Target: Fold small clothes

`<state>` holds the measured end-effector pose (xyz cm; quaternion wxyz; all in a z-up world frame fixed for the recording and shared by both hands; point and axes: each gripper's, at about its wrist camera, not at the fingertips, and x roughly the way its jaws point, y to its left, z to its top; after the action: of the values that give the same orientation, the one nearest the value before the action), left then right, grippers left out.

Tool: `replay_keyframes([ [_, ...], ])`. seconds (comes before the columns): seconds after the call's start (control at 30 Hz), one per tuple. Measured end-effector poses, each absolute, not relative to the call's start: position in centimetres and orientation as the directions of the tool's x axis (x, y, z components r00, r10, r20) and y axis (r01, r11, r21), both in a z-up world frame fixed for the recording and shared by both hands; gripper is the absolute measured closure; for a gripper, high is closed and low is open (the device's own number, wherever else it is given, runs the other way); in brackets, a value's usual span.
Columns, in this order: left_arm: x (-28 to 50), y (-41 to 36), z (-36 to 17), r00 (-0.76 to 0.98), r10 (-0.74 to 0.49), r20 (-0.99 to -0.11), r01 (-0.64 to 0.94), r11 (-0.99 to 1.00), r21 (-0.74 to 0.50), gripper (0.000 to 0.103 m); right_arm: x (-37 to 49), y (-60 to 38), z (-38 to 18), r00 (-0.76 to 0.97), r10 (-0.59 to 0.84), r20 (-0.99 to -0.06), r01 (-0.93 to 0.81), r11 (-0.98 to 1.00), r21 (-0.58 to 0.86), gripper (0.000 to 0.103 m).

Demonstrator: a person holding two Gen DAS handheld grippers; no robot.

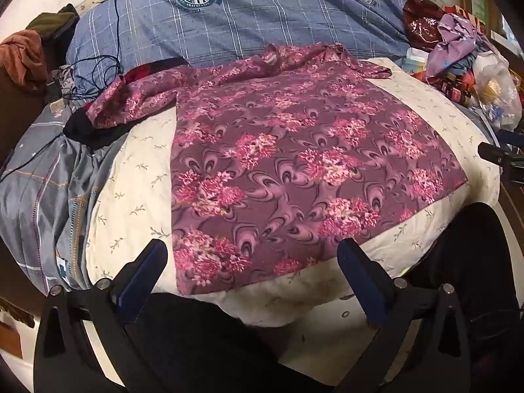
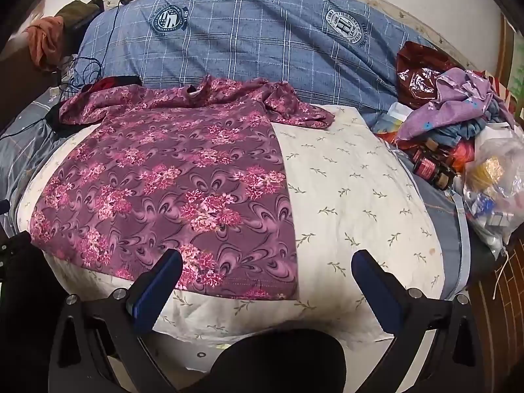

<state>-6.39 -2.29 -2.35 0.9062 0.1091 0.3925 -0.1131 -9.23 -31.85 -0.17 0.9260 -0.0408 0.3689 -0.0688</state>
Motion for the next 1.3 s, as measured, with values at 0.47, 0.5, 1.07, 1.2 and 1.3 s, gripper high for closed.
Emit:
replay_keyframes([
  [0.47,-6.1,-1.5,0.0,0.680,-0.219,-0.700,0.292,0.956,-0.015,0.000,-9.3,-30.4,0.4,0.752,-0.151,-0.641,0.066,0.986,-0.155,0.000],
  [0.5,-6.1,-1.5,0.1,0.681,-0.224,-0.697,0.292,0.956,-0.021,0.000,-9.2,-30.3,0.4,0.753,-0.153,-0.640,0.062,0.985,-0.162,0.000],
  [1.07,-6.6,-2.4,-0.5,0.679,-0.213,-0.703,0.313,0.949,0.015,0.000,-9.6,-29.3,0.2,0.760,-0.125,-0.638,0.034,0.988,-0.153,0.000],
  [1.2,-6.4,-2.5,-0.6,0.674,-0.210,-0.709,0.313,0.950,0.017,0.000,-9.5,-29.4,-0.1,0.749,-0.138,-0.648,0.034,0.985,-0.171,0.000],
  [1.3,-6.2,-2.5,-0.8,0.669,-0.208,-0.713,0.314,0.949,0.017,0.000,-9.2,-29.5,-0.3,0.740,-0.144,-0.656,0.032,0.983,-0.179,0.000],
])
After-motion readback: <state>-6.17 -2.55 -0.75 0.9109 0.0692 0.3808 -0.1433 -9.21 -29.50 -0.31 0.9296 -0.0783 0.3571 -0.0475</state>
